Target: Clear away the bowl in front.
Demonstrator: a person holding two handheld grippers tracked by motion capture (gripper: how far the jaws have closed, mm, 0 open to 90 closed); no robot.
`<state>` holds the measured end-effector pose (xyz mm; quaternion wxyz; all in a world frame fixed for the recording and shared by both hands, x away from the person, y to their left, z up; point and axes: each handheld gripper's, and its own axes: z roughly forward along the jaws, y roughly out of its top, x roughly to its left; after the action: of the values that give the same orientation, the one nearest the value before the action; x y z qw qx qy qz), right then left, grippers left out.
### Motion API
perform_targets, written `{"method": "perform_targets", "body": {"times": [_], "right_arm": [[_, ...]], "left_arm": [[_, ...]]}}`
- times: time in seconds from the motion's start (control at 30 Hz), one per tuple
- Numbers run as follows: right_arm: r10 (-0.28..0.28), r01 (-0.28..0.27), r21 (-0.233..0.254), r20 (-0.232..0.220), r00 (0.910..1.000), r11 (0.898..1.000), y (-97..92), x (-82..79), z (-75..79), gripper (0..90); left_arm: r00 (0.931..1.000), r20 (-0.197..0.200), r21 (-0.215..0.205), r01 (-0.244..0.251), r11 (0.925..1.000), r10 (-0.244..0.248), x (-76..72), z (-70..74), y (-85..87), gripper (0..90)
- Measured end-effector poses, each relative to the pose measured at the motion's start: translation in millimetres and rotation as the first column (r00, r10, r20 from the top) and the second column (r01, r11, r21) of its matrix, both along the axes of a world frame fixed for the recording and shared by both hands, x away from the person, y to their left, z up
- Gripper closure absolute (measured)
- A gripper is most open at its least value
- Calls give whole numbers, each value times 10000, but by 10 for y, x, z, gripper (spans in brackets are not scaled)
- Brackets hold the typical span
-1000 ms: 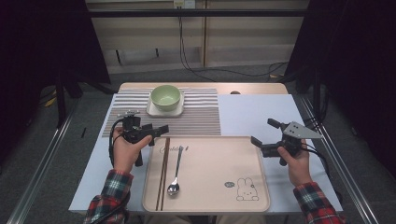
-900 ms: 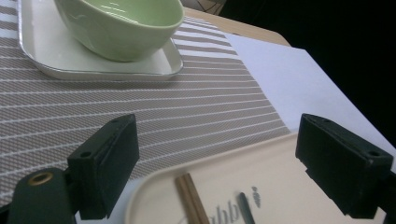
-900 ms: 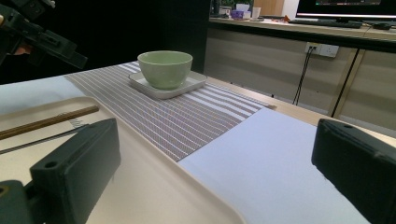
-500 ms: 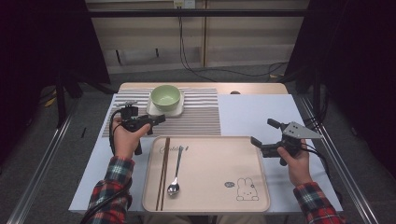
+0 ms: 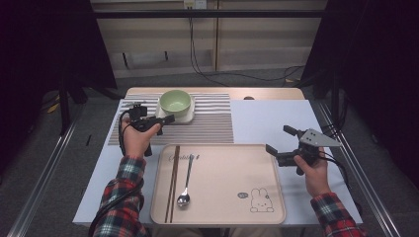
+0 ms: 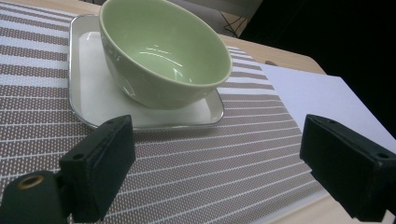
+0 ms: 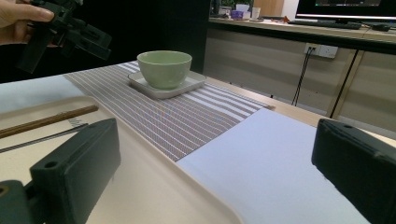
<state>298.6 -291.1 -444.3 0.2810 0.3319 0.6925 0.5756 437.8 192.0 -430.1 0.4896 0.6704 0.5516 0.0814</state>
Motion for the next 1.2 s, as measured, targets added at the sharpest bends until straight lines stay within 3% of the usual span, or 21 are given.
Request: {"method": "perform_targets", "body": {"times": [0.3,0.7,1.2], "right_arm": [[11,-10,-55,30,10000,10000,-7,0,3,8],[18,-18,-67,24,10000,10000,-7,1,2,8],[18,-18,-28,19,10000,10000,-1,4,-2,8]], "left_arm": [[9997,49,-130,-251,9996,252,124,-26,-36,90],[9972,73,75,-749,9972,748,322,1,-47,81],[9902,-243,91,-1376,9904,1378,530,-151,-81,84]]}}
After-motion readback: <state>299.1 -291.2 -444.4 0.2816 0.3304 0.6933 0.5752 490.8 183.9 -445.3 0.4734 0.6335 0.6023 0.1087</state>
